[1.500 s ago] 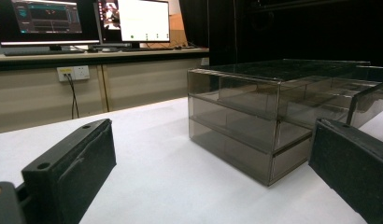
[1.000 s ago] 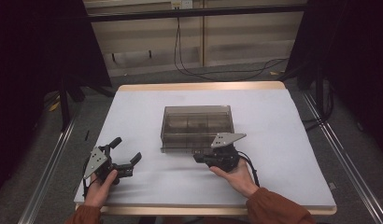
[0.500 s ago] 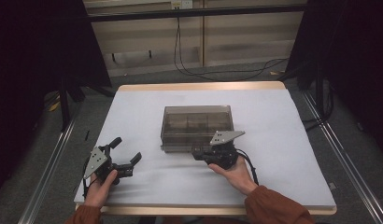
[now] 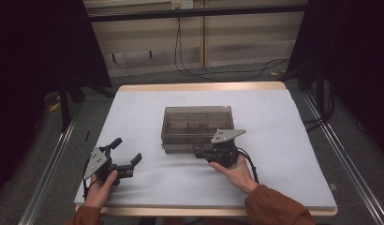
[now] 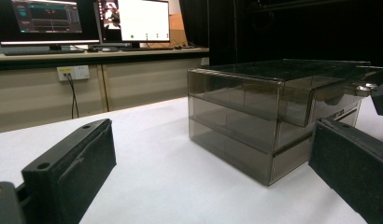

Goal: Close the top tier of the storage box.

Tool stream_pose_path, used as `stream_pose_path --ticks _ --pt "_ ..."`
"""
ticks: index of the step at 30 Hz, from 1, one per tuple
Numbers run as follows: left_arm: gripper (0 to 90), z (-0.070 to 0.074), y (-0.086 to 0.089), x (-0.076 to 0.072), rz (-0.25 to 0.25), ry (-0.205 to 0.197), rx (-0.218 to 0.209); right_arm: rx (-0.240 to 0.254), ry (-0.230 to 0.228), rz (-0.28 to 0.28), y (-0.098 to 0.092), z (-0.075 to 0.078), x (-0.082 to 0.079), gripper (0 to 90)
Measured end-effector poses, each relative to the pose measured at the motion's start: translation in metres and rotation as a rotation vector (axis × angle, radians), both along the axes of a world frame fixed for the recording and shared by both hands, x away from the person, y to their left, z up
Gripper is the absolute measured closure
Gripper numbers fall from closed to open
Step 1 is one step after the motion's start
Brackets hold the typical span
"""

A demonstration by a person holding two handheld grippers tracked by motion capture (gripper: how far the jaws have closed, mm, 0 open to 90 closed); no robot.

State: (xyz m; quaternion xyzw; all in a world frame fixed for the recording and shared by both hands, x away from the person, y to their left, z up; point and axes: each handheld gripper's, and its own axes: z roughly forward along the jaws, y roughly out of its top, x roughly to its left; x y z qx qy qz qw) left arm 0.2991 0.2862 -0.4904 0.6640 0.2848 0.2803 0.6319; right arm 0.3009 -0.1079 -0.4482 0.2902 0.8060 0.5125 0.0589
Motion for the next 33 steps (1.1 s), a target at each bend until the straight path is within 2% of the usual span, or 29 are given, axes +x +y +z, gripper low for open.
stream_pose_path --ticks 33 --pt "0.7 0.0 0.0 0.0 -0.002 -0.001 -0.001 -0.009 -0.01 0.002 0.001 0.001 0.011 90.0"
